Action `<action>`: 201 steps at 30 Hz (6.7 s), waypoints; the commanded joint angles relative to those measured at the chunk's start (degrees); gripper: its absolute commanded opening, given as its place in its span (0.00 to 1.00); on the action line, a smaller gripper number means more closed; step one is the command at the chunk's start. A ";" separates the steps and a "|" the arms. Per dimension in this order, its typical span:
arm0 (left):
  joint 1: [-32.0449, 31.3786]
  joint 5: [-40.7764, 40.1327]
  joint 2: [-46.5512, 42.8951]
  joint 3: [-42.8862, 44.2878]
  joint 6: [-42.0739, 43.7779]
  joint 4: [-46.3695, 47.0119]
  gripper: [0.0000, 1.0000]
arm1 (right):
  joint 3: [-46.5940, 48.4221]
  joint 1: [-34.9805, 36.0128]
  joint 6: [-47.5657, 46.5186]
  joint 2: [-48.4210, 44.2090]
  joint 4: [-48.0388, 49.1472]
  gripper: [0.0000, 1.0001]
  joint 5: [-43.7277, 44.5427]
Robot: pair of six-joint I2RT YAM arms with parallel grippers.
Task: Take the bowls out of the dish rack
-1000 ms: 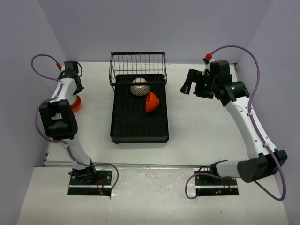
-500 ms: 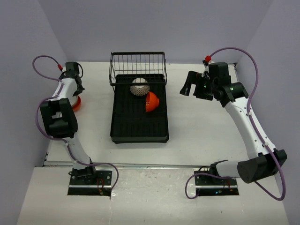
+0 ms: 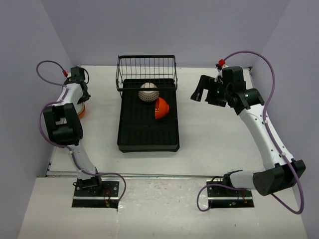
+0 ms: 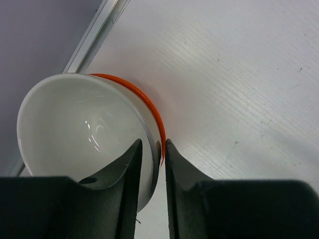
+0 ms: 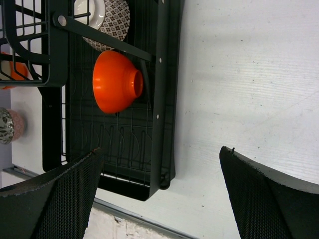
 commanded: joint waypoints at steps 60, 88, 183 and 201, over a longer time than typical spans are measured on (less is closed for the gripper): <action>-5.60 45.69 -68.83 -47.46 -9.76 25.69 0.51 | -23.73 16.91 3.35 -8.64 20.80 0.94 24.39; -5.60 15.03 -65.23 -42.53 -6.14 16.89 0.45 | 2.00 50.43 39.04 27.04 9.83 0.65 75.85; -5.95 25.23 -63.65 -49.21 -8.25 22.86 0.48 | 26.62 42.79 69.80 57.11 -39.66 0.00 90.18; -6.13 24.00 -62.77 -49.83 -8.08 23.48 0.47 | 30.83 46.39 64.18 53.14 -39.48 0.00 91.76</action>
